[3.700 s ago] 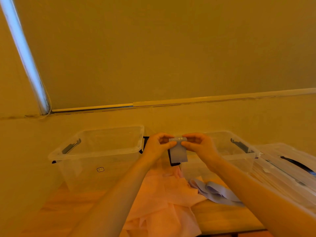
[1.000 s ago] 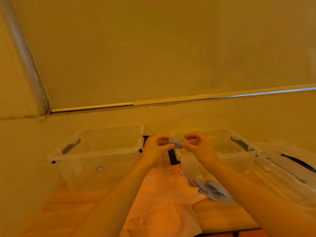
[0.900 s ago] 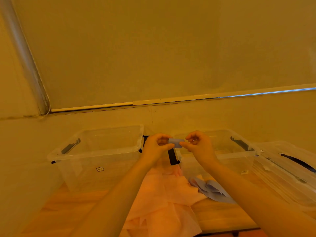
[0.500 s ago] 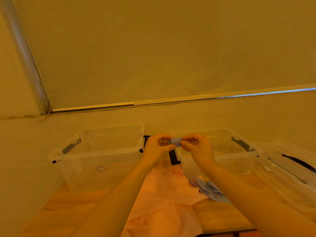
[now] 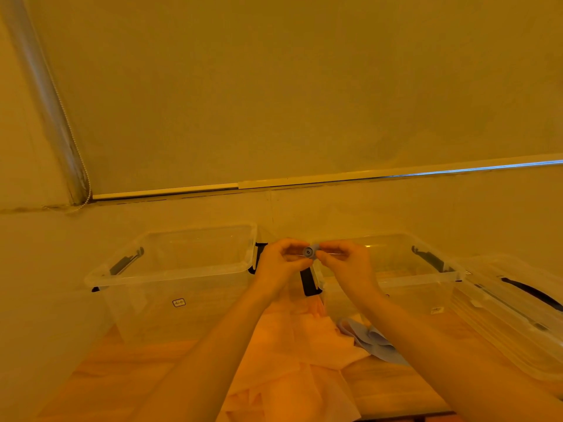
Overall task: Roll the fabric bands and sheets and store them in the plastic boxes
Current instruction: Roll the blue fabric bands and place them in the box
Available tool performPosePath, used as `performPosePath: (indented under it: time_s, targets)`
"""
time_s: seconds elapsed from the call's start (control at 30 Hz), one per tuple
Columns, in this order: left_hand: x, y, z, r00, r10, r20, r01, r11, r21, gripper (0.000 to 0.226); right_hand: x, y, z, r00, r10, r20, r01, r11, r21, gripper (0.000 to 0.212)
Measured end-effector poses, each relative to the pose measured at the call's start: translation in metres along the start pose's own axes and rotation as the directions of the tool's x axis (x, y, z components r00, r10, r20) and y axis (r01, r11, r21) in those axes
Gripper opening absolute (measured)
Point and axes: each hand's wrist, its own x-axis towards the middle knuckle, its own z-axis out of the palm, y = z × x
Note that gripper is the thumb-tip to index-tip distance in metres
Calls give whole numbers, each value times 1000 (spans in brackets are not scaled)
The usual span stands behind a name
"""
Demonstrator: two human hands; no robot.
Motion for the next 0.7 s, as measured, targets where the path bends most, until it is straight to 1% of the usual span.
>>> performPosePath:
  time_s: [0.17,0.23,0.4,0.5,0.7]
  targets:
    - [-1,0,-1,1000,2,9,-2,1000,-9,30,-7,-12,2,997,46,55,-54,989,141,20]
    - [-1,-1,-2,1000,1,8,0,1000,-23,30,-8,-14,3,996,64,65,-74,983,171,20]
    - [-3,3,-3,998,-8,65,11,999,-44,34,-6,-16,2,994,96,49,-103,980,169,28]
    - [-3,5,-2,995,-1,98,5,999,-38,38,-4,-14,0,994,109,22,-111,984,140,27]
    - [-3,3,1,992,11,123,-8,1000,-26,41,-3,-12,-2,992,128,-21,-124,983,137,26]
